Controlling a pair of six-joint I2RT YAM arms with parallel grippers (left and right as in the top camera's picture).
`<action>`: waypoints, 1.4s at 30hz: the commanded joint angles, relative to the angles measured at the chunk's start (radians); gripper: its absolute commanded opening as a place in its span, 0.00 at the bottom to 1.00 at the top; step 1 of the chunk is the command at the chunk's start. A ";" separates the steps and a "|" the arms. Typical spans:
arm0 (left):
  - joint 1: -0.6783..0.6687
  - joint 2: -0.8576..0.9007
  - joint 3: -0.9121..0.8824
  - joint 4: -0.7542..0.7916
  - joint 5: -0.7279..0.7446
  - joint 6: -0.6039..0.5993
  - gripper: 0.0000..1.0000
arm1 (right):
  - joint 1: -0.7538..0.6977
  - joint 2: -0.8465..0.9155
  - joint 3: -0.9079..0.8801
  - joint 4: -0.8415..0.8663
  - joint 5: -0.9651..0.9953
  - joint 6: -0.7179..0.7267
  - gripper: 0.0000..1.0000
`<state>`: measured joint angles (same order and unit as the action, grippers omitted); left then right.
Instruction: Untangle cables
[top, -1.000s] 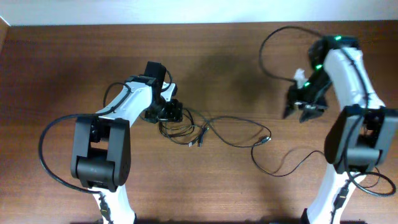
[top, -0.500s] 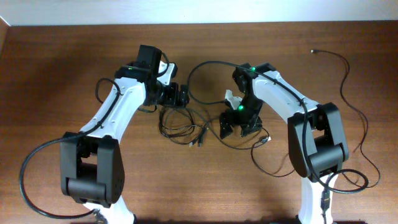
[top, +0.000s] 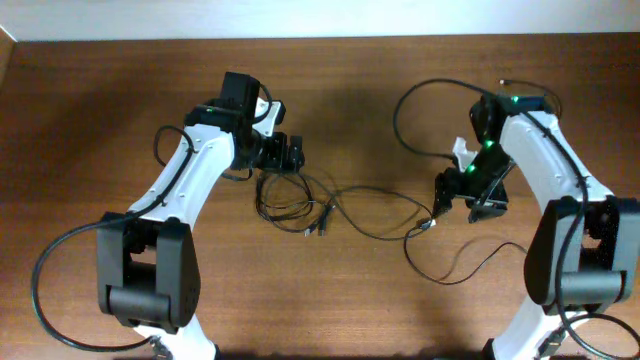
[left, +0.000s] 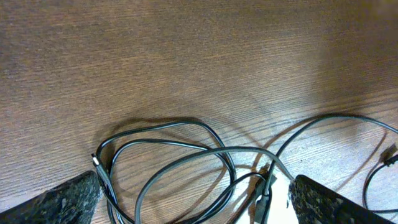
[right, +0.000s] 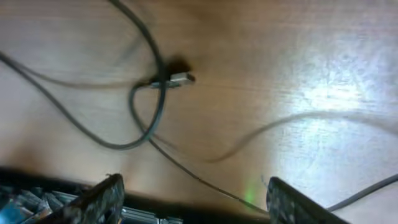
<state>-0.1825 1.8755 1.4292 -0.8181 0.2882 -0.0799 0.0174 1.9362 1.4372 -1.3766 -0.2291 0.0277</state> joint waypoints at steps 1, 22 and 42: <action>0.004 -0.010 0.011 0.002 0.011 -0.002 0.99 | 0.004 -0.003 -0.083 0.055 0.028 0.015 0.69; 0.004 -0.010 0.011 0.002 0.011 -0.002 0.99 | 0.232 0.000 -0.188 0.341 0.250 0.330 0.54; 0.004 -0.010 0.011 0.002 0.011 -0.002 0.99 | 0.216 0.000 -0.280 0.408 0.288 0.452 0.13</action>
<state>-0.1825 1.8755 1.4292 -0.8181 0.2882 -0.0799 0.2451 1.9232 1.1835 -0.9707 -0.0315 0.4713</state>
